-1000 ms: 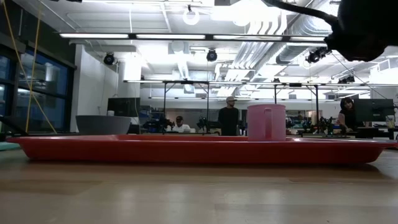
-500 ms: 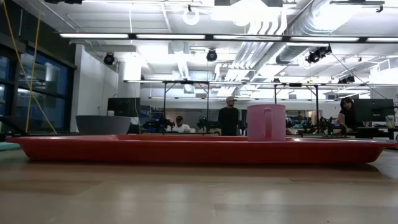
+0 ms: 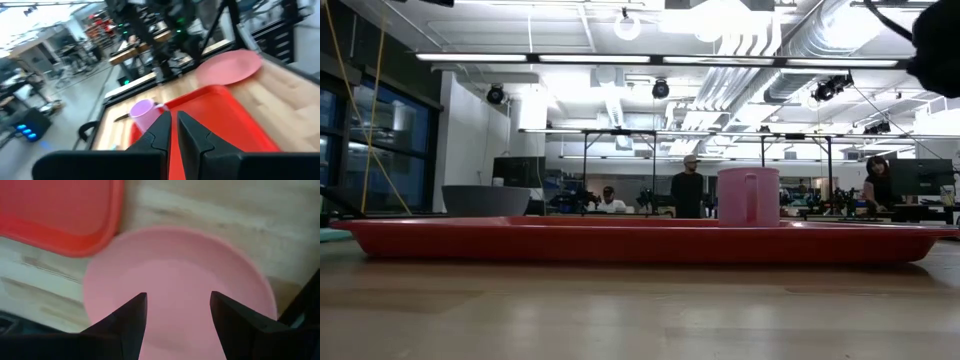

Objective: Set up tray
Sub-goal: Put the pink plate on the red tray to the bottom left of the purple cup

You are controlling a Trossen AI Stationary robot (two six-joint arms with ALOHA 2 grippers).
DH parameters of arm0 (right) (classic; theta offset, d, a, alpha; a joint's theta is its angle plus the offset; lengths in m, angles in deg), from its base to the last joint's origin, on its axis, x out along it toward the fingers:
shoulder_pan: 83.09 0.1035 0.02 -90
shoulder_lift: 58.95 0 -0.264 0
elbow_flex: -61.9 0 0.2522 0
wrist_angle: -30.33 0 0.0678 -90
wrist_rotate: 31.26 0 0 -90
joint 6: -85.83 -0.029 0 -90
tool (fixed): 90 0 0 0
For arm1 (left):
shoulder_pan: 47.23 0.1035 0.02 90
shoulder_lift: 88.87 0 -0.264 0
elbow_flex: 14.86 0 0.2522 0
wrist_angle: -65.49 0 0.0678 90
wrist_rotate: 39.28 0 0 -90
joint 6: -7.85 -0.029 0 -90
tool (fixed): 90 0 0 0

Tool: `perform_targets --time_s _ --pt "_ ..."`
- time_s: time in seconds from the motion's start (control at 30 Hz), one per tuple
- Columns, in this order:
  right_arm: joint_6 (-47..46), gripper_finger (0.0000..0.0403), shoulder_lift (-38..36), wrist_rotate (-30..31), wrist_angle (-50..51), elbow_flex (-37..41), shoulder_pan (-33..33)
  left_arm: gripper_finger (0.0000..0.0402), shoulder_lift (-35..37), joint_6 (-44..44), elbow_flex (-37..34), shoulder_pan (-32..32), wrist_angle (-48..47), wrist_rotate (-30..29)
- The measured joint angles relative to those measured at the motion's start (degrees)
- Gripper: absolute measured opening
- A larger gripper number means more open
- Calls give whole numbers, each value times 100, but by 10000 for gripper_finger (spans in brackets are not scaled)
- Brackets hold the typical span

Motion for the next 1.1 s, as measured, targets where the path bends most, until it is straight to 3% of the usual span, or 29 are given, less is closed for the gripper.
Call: perform_targets --time_s 0.23,0.33,0.53,0.73,0.93,1.1 --pt "262 197 -1725 -195 1287 243 -100 60 0 160 0 -1 -2 911" --pt "568 197 -2332 -489 1250 267 -127 60 -2 188 0 -2 9 1160" --pt "679 197 -2848 -504 1227 272 -129 60 -2 452 0 0 206 1560" --pt "1126 197 -3114 531 -269 737 -301 60 -4 768 0 -1 205 1772" --pt "1027 197 -3015 -115 -1558 1851 -534 60 -4 905 0 0 209 1768" --pt "633 197 -3014 -186 -2186 2552 -594 60 -4 1030 0 0 219 1763"
